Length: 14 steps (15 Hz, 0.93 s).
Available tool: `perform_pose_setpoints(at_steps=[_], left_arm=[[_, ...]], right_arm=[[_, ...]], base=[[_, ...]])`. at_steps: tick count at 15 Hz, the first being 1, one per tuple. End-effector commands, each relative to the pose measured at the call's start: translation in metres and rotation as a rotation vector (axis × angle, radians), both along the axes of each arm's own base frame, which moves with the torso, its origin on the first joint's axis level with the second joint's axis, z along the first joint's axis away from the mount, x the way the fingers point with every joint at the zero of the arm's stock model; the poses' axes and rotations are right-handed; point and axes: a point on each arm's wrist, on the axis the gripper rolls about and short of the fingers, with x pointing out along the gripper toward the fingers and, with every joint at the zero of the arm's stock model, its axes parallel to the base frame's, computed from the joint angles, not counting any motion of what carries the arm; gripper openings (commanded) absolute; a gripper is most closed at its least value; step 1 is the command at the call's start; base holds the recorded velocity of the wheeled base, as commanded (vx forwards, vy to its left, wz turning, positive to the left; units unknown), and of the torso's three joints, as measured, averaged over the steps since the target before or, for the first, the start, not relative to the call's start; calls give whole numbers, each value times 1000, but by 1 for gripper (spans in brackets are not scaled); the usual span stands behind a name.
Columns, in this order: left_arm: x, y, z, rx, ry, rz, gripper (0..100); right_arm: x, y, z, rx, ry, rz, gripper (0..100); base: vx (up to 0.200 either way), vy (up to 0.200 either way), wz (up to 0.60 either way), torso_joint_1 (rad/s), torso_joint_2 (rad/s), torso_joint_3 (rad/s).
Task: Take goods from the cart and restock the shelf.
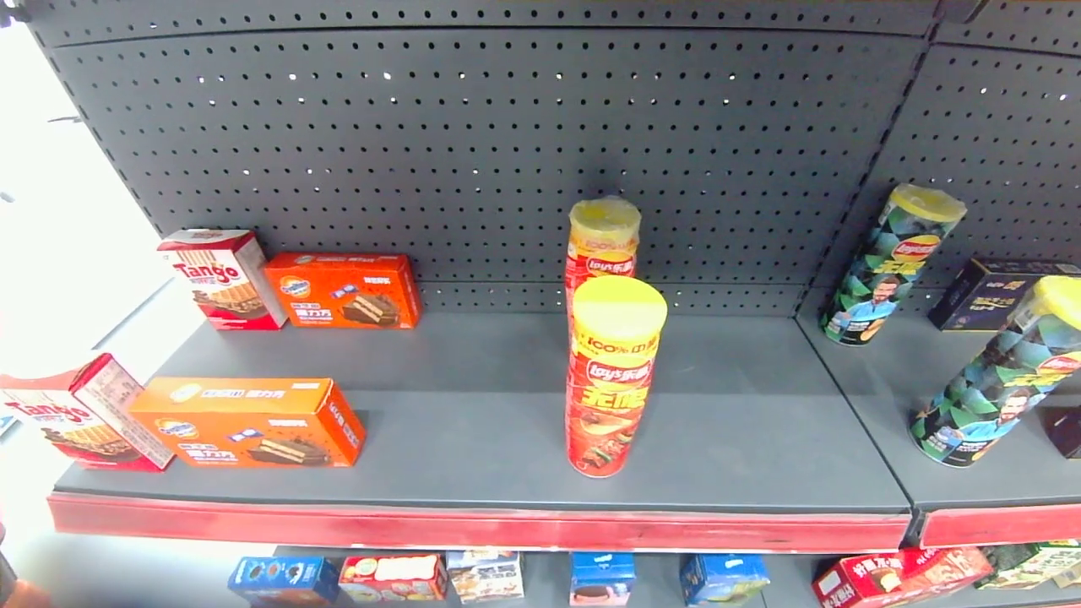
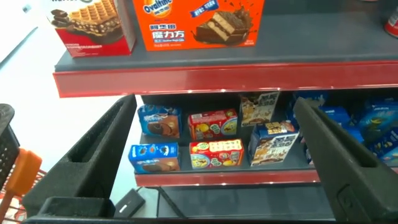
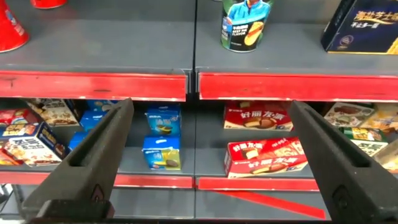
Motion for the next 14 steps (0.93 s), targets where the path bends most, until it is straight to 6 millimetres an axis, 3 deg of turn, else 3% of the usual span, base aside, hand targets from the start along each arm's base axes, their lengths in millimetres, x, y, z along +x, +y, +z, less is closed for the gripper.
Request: perform_pose_setpoints(at_steps=[1,3,14], left_arm=[[0,0,0,0,2,8,100],[0,0,0,-4,1,9,100],[0,0,0,-11,1,11,100]], right_arm=[[0,0,0,-1,2,0,100],[0,0,0,-1,2,-1,100],[0,0,0,-1,2,0,100]], base=[[0,0,0,0,0,0],[0,-200,0,2,10,2],[0,0,0,0,0,0]])
